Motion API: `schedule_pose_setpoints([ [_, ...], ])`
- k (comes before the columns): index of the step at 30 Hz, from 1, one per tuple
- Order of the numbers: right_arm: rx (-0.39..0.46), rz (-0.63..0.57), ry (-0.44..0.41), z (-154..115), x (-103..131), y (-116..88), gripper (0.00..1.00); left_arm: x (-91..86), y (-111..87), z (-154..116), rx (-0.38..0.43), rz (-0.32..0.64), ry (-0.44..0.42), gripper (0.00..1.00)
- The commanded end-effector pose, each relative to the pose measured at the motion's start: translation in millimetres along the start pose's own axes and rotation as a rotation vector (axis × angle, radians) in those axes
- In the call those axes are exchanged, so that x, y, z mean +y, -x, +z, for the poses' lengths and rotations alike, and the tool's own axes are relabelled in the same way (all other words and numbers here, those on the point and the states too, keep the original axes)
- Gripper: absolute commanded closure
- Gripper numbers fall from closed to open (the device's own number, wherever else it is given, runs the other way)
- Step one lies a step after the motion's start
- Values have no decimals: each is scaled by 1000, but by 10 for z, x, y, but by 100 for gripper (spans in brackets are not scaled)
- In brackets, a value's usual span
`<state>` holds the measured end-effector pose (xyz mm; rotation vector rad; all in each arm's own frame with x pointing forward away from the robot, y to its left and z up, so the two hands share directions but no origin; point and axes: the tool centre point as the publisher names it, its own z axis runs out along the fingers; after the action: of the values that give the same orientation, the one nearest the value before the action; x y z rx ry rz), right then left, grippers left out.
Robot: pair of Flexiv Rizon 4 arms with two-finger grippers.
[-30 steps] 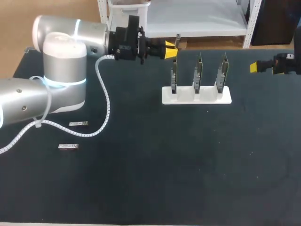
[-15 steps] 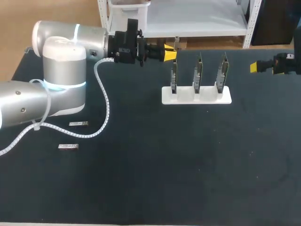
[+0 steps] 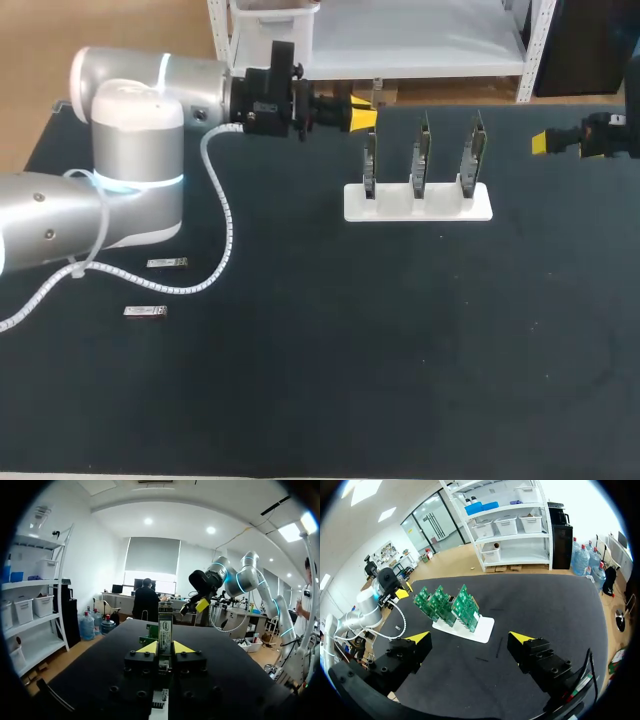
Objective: Pick up the optical module with the left hand, and insert it into the network port with the right hand.
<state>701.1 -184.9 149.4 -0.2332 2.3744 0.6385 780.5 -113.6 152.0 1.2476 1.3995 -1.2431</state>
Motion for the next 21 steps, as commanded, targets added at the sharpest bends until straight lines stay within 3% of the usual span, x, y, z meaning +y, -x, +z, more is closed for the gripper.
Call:
schedule_pose_setpoints([
  [1,-1,1,-4,-10,8,-5,0,-6,-15,25,0,-1,1,100],
  [19,-1,1,-4,-10,8,-5,0,22,-47,10,9,-23,28,100],
  [21,-6,-42,1,2,31,30,0,22,-47,10,9,-23,28,100],
])
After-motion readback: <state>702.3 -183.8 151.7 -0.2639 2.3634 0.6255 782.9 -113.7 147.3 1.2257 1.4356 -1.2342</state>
